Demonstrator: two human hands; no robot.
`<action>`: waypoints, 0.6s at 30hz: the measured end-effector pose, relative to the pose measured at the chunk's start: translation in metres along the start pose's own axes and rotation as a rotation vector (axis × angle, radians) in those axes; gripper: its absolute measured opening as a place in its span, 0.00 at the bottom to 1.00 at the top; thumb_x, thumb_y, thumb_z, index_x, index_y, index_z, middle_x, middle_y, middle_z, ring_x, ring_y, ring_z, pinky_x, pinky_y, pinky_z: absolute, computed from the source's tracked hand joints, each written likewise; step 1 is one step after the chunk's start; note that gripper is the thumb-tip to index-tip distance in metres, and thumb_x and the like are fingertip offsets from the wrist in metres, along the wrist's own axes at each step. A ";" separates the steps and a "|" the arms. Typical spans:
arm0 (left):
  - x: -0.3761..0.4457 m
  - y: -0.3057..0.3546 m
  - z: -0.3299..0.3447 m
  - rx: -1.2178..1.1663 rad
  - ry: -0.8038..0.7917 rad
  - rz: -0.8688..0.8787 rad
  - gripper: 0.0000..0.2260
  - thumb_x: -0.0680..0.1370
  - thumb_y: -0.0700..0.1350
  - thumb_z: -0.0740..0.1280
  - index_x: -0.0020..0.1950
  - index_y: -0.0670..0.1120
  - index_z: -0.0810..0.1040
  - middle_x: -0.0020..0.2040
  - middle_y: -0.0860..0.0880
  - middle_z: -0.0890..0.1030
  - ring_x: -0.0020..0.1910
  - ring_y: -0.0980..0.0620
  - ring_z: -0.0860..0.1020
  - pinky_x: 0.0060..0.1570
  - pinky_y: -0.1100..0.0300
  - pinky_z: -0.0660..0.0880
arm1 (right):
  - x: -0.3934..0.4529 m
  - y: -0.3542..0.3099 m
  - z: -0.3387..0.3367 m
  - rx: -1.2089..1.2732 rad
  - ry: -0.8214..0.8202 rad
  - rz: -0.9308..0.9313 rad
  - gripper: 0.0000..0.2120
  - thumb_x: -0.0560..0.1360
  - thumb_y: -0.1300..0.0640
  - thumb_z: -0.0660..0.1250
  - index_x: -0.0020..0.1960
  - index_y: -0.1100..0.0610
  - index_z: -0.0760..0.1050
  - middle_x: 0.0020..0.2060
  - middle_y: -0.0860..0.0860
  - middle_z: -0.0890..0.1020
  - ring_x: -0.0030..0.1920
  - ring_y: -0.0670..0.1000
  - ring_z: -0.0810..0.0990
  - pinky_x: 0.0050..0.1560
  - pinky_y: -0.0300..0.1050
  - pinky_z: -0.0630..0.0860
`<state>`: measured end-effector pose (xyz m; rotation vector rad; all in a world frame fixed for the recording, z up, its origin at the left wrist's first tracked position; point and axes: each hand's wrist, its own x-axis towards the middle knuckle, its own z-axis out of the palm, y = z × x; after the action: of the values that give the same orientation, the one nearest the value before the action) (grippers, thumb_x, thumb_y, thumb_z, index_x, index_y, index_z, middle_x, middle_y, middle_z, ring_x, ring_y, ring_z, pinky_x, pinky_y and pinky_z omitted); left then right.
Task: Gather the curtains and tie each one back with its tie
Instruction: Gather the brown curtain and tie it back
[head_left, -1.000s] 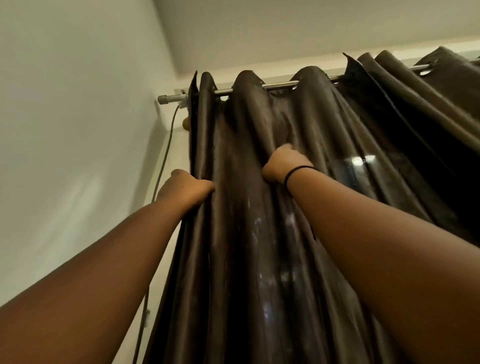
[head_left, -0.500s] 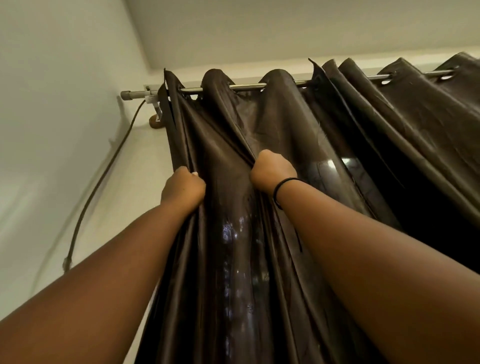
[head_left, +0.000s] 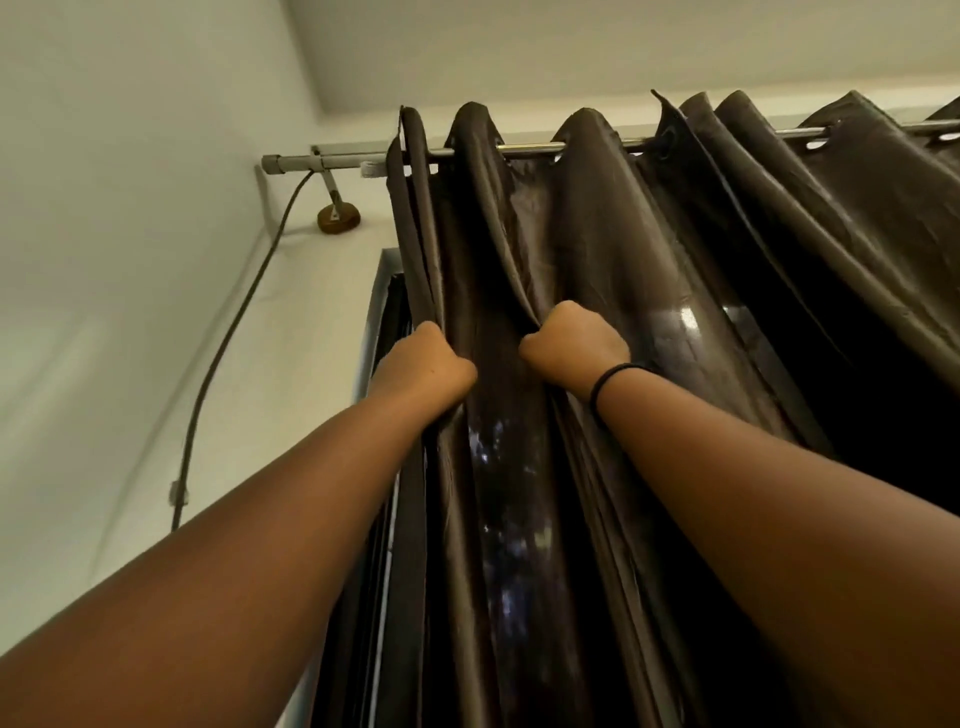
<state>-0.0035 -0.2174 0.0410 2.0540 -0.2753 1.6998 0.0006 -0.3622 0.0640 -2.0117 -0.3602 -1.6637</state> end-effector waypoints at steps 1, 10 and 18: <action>0.000 -0.011 -0.006 0.013 0.006 -0.016 0.18 0.75 0.45 0.64 0.62 0.42 0.68 0.49 0.45 0.72 0.44 0.46 0.71 0.42 0.54 0.68 | -0.001 -0.012 0.010 0.003 -0.021 -0.027 0.08 0.73 0.53 0.63 0.46 0.57 0.69 0.39 0.53 0.76 0.41 0.56 0.77 0.39 0.46 0.72; 0.012 -0.111 -0.063 0.109 0.056 -0.076 0.17 0.75 0.50 0.66 0.56 0.43 0.64 0.46 0.44 0.76 0.39 0.46 0.75 0.31 0.56 0.67 | -0.004 -0.141 0.082 0.093 -0.093 -0.182 0.03 0.77 0.59 0.58 0.48 0.56 0.70 0.50 0.55 0.78 0.47 0.58 0.77 0.50 0.50 0.74; 0.019 -0.155 -0.100 0.107 0.121 -0.039 0.12 0.74 0.45 0.60 0.53 0.40 0.73 0.49 0.41 0.77 0.43 0.42 0.74 0.38 0.56 0.68 | 0.007 -0.213 0.117 0.186 -0.242 -0.343 0.06 0.75 0.56 0.60 0.43 0.56 0.74 0.42 0.52 0.73 0.44 0.53 0.71 0.53 0.50 0.75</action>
<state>-0.0203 -0.0325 0.0391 2.0070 -0.1077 1.8424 -0.0070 -0.1215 0.1004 -2.0981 -0.9572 -1.5073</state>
